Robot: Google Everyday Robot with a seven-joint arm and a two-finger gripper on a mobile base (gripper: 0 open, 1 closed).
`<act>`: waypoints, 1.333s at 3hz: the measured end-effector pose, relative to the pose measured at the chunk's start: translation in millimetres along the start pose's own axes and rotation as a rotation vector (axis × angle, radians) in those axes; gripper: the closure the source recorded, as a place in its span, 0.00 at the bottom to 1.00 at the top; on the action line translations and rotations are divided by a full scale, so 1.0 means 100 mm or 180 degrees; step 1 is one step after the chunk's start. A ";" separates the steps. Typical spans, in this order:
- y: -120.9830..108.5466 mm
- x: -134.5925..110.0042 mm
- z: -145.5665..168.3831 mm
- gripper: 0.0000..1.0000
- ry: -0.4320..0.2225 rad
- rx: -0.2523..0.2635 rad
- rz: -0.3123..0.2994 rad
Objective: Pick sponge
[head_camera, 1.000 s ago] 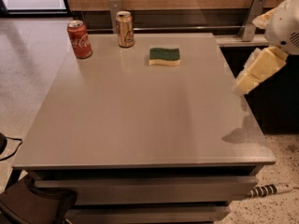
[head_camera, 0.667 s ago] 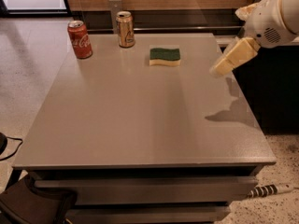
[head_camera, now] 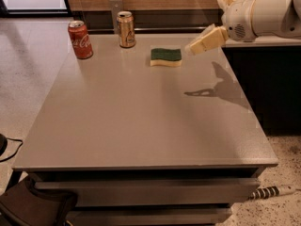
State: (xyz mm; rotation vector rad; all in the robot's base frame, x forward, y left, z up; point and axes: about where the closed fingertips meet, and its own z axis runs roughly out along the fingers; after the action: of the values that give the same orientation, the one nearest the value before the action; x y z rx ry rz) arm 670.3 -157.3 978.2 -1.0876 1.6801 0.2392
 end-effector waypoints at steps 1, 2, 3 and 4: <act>-0.05 0.07 0.13 0.00 -0.0170 -0.0021 0.0132; -0.03 0.10 0.20 0.00 -0.0204 -0.0050 0.0182; 0.04 0.21 0.48 0.00 -0.0328 -0.0156 0.0370; 0.14 0.41 1.05 0.00 -0.0570 -0.0335 0.0721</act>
Offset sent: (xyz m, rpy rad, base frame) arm 0.0110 0.0020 -0.0086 0.0625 -0.0004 0.0064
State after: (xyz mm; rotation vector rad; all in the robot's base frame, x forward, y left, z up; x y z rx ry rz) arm 728.5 -105.7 895.7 -0.9221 1.6422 0.5600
